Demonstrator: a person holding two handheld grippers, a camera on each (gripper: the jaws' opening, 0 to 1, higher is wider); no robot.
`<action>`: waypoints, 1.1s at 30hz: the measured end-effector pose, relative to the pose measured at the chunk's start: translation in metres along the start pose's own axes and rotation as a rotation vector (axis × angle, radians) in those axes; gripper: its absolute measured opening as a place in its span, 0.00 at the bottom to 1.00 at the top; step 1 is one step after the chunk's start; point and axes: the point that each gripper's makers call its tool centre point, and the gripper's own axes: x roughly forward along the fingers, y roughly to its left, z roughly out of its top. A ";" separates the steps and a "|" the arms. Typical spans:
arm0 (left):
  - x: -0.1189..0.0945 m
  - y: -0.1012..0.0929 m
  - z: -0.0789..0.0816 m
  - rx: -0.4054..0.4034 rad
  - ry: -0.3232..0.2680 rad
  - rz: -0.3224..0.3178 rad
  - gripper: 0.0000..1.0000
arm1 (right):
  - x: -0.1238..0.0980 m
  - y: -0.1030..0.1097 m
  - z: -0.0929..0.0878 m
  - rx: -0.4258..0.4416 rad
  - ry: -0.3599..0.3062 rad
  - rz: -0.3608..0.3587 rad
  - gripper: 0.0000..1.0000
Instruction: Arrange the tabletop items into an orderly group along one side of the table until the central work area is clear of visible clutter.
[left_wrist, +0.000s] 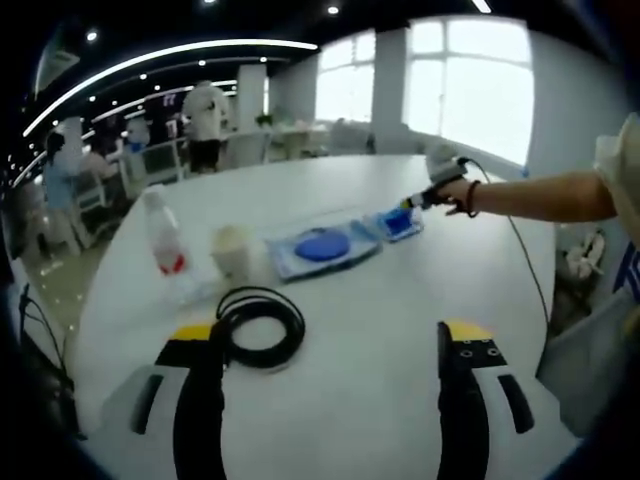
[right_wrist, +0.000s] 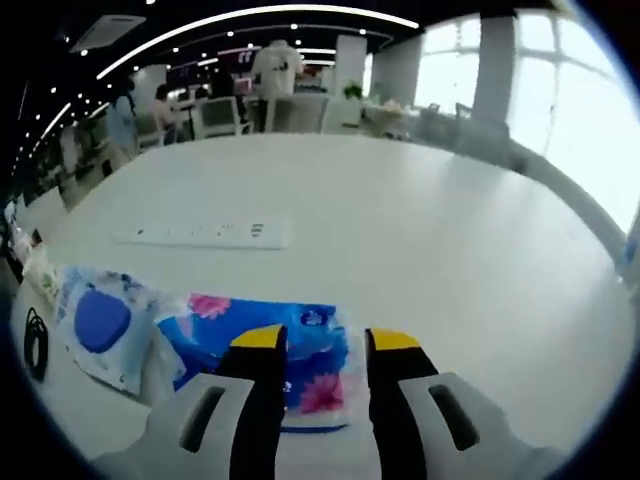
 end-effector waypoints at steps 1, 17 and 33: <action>0.000 0.000 0.000 0.000 -0.001 0.001 0.86 | 0.000 0.002 0.001 0.006 -0.007 0.013 0.39; -0.002 -0.007 0.013 -0.009 -0.061 -0.016 0.99 | -0.024 0.019 0.015 0.024 -0.092 0.106 0.74; -0.010 -0.006 0.020 0.038 -0.060 -0.011 0.99 | -0.073 0.087 0.002 0.036 -0.117 0.302 0.92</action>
